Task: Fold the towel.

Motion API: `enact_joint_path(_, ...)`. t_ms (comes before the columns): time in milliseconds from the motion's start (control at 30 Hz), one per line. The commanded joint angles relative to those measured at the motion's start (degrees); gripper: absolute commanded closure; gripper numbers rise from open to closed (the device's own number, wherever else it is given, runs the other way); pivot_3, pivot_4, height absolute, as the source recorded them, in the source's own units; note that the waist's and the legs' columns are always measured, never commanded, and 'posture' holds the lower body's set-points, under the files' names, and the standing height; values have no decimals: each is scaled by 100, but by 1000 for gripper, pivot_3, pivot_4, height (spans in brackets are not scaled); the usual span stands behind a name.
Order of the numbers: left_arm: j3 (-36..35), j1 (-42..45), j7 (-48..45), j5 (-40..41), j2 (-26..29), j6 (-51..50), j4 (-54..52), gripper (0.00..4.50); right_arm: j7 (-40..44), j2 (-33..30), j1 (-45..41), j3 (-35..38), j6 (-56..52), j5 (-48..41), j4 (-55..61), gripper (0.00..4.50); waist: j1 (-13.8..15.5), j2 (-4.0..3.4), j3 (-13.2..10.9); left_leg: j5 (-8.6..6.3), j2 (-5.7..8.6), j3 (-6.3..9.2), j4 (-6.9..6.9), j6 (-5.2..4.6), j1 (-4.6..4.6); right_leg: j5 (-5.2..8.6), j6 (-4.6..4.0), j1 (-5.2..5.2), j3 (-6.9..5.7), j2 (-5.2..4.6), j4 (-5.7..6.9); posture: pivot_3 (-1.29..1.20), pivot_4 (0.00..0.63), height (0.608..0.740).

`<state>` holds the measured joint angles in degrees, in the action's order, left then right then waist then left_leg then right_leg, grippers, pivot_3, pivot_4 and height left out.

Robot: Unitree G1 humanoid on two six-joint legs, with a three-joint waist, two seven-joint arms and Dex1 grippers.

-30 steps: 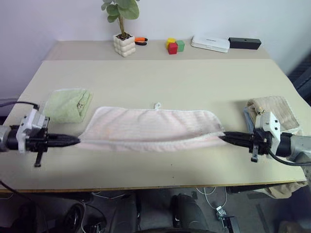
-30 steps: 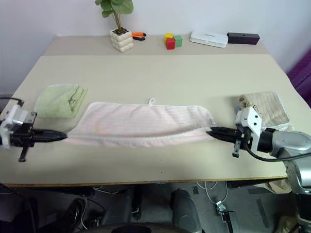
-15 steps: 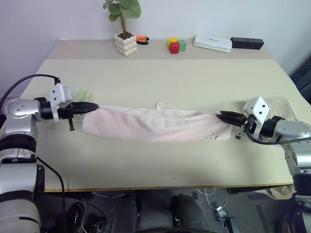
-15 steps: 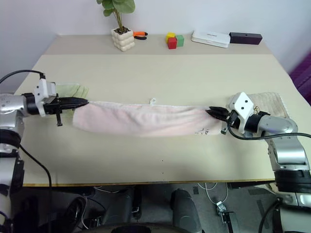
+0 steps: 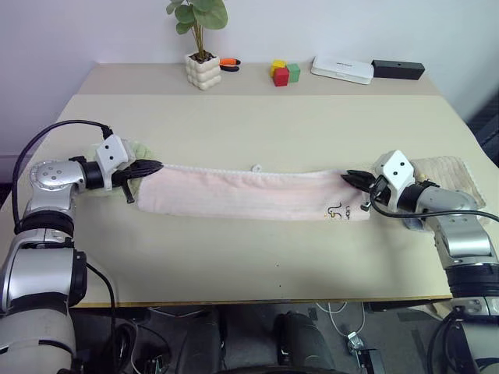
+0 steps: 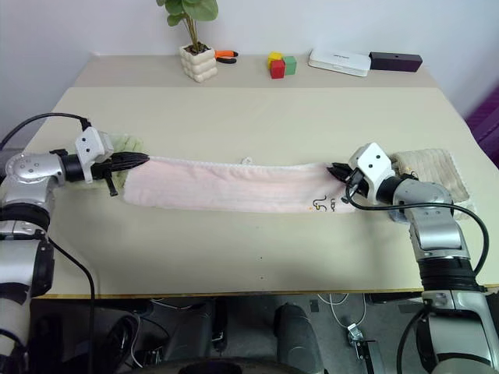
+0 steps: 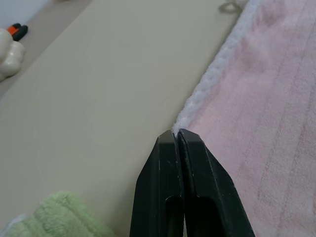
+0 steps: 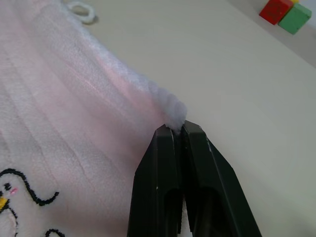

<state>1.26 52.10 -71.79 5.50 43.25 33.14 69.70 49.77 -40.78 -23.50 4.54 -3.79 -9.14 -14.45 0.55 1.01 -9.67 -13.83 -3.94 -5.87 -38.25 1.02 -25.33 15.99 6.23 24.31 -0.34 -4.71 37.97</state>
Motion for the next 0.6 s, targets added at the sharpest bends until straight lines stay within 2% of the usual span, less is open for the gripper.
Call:
enact_joint_path(33, -202, -1, 90, -11, 33, -37, 5, 4500, -132, 0, -191, 46, 69, 58, -93, 4423, -6, 0, 0, 0, 0, 0, 0, 0, 0, 0, 0, 0, 0, 0, 0, 0, 150, 735)
enact_joint_path(233, -488, -35, -323, 236, -125, -589, -53, 4500, -171, 42, -193, -40, 74, 130, -197, 4423, -3, 0, 0, 0, 0, 0, 0, 0, 0, 0, 0, 0, 0, 0, 1, 0, 150, 735)
enact_joint_path(300, -535, -20, -280, 219, -141, -763, -50, 3919, -48, 108, -229, 18, -241, -118, -197, 4500, -2, 0, 0, 0, 0, 0, 0, 0, 0, 0, 0, 0, 0, 0, 2, 0, 150, 735)
enact_joint_path(333, -543, -15, -278, 203, -140, -869, -48, 3566, -12, 129, -253, 51, -325, -200, -219, 4205, -5, 0, 0, 0, 0, 0, 0, 0, 0, 0, 0, 0, 0, 0, 2, 0, 150, 735)
enact_joint_path(433, -525, -57, -213, 81, -133, -813, -102, 2098, -132, 104, -296, -40, -175, 8, -316, 3082, -9, 0, 0, 0, 0, 0, 0, 0, 0, 0, 0, 0, 0, 0, 2, 0, 150, 735)
enact_joint_path(567, -577, -8, -315, 127, -135, -745, -227, 17, -413, 74, -389, -66, 4, 261, -393, 947, -14, 0, 0, 0, 0, 0, 0, 0, 0, 0, 0, 0, 0, 0, 2, 0, 150, 735)
enact_joint_path(600, -608, 34, -209, 136, -144, -735, -241, 0, -570, 62, -453, -62, 95, 382, -476, 483, -14, 0, 0, 0, 0, 0, 0, 0, 0, 0, 0, 0, 0, 0, 2, 0, 150, 735)
